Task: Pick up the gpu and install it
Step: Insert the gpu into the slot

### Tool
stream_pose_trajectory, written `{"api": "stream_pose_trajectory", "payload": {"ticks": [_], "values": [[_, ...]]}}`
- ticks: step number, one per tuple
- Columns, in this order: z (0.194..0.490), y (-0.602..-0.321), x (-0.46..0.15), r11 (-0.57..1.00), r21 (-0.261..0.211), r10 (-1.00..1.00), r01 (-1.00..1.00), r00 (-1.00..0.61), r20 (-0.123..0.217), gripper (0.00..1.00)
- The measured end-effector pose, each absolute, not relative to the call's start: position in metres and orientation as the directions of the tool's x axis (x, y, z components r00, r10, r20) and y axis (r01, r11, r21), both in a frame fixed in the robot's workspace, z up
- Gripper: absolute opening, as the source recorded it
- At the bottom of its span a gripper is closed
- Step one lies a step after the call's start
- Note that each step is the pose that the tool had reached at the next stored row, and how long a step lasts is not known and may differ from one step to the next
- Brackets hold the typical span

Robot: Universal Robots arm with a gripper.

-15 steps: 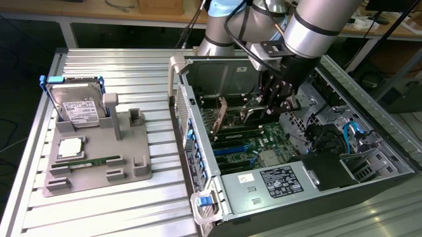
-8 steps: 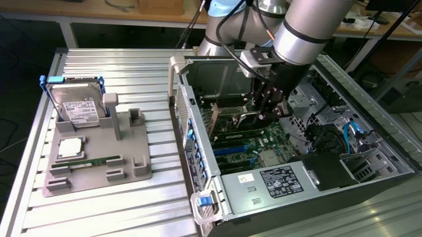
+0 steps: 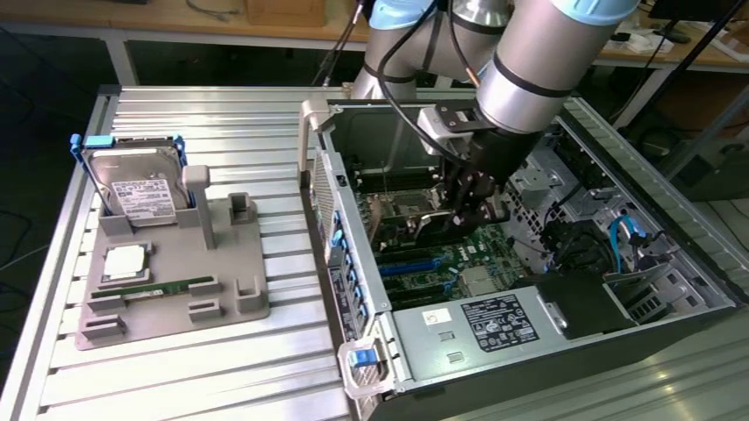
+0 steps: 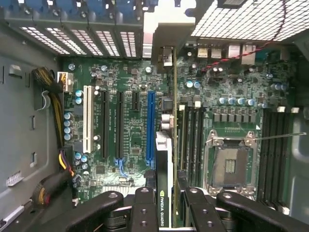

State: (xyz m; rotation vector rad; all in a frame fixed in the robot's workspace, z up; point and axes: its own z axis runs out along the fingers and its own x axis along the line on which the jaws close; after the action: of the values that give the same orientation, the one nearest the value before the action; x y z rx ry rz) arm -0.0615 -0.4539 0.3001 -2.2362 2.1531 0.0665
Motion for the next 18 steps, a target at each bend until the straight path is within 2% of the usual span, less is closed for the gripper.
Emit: {"api": "stream_pose_trajectory", "payload": {"ticks": [7, 18], "values": [[0.287, -0.465, -0.063, -0.038, 0.003, -0.998, -0.999, 0.037, -0.056, 0.27], [0.286, -0.466, -0.075, -0.038, 0.002, -0.998, -0.999, 0.038, -0.056, 0.27]]}}
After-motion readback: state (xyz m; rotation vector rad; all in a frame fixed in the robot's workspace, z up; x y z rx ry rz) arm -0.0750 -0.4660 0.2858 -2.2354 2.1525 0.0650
